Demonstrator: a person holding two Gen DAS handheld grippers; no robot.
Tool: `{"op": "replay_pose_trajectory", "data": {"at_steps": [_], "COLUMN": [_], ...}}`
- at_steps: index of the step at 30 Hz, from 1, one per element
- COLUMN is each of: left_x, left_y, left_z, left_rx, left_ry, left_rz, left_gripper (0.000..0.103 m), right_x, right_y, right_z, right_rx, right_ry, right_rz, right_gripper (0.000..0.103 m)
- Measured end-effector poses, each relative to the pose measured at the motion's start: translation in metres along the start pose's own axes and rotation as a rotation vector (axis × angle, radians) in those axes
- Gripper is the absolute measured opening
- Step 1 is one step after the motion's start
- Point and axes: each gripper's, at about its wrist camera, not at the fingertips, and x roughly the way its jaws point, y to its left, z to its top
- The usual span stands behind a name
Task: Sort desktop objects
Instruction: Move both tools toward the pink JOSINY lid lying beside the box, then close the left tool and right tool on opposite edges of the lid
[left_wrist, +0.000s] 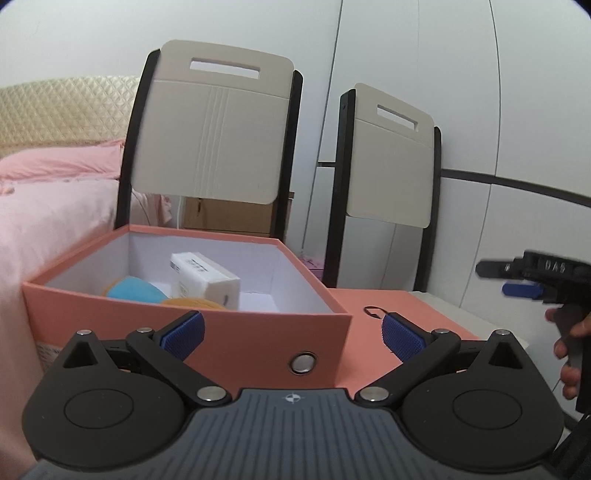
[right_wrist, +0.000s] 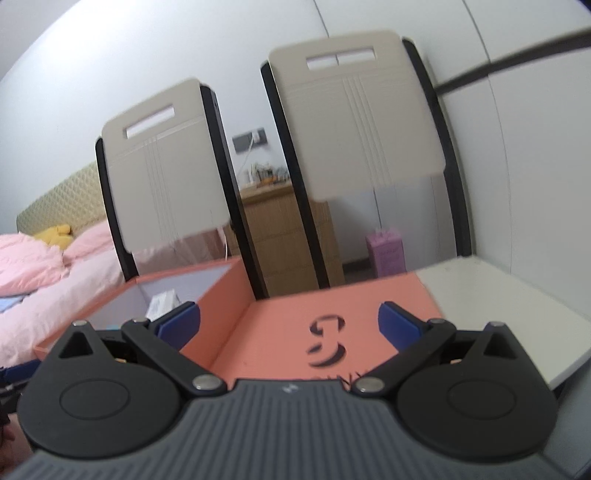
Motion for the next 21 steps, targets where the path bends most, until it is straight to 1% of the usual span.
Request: {"op": "replay_pose_trajectory", "data": {"at_steps": [2,3,7,12,16,21], "left_x": [0.003,0.005,0.019,0.041,0.062,0.086], "left_y": [-0.002,-0.004,-0.015,-0.035,-0.045,-0.054], "left_z": [-0.003,-0.006,-0.022,-0.047,-0.061,-0.077], "left_rx": [-0.021,-0.024,0.023,0.077,0.087,0.089], "left_ry": [-0.001,0.012,0.059,0.141,0.192,0.26], "left_rz": [-0.03,-0.038,-0.068,-0.124,-0.147,-0.168], "left_gripper": [0.103,0.103,0.103,0.103,0.103,0.103], "right_x": [0.003,0.004,0.011,0.021,0.033,0.042], "right_y": [-0.011,-0.017,-0.046,-0.081,-0.106,-0.119], "right_z": [-0.001,-0.002,-0.005,-0.018,-0.036,-0.053], "right_rx": [0.003,0.003,-0.008,-0.056,-0.012,0.036], "right_ry": [0.034,0.049,0.098,0.144,0.22,0.259], "right_rz": [-0.005,-0.01,-0.047,-0.075,-0.08,-0.073], "right_gripper": [0.103,0.103,0.103,0.103,0.103,0.103]}}
